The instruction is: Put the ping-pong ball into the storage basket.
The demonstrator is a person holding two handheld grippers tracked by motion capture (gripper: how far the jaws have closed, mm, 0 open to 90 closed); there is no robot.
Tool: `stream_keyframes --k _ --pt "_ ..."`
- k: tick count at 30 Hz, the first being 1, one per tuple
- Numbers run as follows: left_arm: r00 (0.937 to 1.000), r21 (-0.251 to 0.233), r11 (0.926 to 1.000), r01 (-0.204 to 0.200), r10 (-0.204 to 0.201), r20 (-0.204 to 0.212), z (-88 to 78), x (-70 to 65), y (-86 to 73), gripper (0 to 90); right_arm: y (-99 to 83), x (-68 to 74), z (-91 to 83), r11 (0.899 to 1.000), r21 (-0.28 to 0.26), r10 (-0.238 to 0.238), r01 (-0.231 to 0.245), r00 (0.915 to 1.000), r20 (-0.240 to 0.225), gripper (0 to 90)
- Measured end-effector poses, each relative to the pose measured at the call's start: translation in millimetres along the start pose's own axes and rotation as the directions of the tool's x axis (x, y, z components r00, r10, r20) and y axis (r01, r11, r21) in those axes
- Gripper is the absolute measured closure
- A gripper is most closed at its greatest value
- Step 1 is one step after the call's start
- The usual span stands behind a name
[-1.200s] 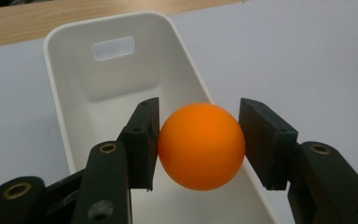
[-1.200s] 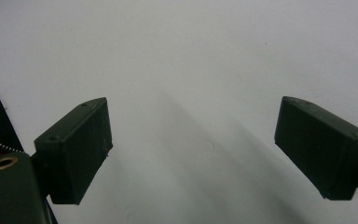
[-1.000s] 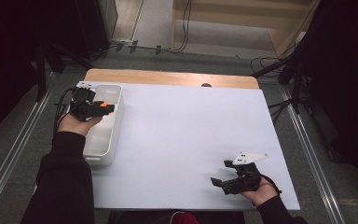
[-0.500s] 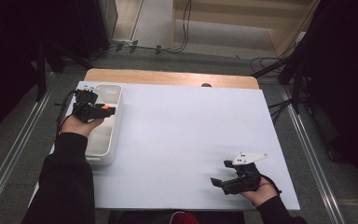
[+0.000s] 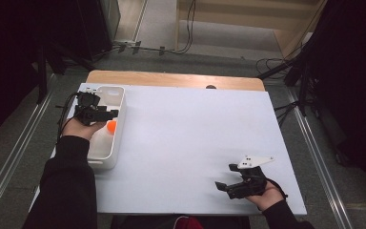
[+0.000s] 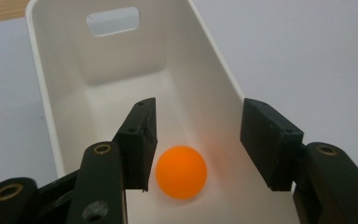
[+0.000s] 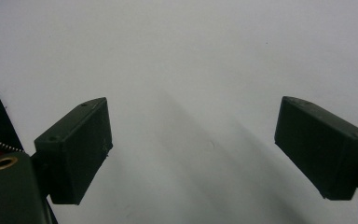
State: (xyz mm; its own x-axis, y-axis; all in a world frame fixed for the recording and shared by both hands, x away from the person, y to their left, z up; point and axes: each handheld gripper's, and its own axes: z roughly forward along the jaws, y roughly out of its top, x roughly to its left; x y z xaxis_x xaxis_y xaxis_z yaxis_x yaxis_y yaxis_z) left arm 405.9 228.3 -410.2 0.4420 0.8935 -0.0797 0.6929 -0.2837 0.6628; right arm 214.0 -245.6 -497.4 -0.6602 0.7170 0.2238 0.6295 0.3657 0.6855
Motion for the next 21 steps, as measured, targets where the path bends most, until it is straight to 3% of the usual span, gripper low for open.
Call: stream_keyframes --k 7,18,21 --pt "0.9989 -0.025 0.9994 0.026 -0.025 0.039 -5.9 0.9 2.2 38.7 -0.1 0.0 0.0 1.0 0.0 -0.001 0.001 1.0 0.0 9.7" --pt "0.9973 -0.04 0.9985 -0.036 0.038 0.062 -15.9 -15.6 10.5 35.3 -0.5 0.4 -0.2 1.0 -0.003 0.0 0.0 1.0 0.005 9.7" --pt "0.9951 -0.042 0.9979 -0.049 0.053 0.084 -15.6 -22.0 11.6 35.2 -0.6 0.3 -0.3 1.0 -0.003 0.0 0.0 1.0 0.005 9.8"
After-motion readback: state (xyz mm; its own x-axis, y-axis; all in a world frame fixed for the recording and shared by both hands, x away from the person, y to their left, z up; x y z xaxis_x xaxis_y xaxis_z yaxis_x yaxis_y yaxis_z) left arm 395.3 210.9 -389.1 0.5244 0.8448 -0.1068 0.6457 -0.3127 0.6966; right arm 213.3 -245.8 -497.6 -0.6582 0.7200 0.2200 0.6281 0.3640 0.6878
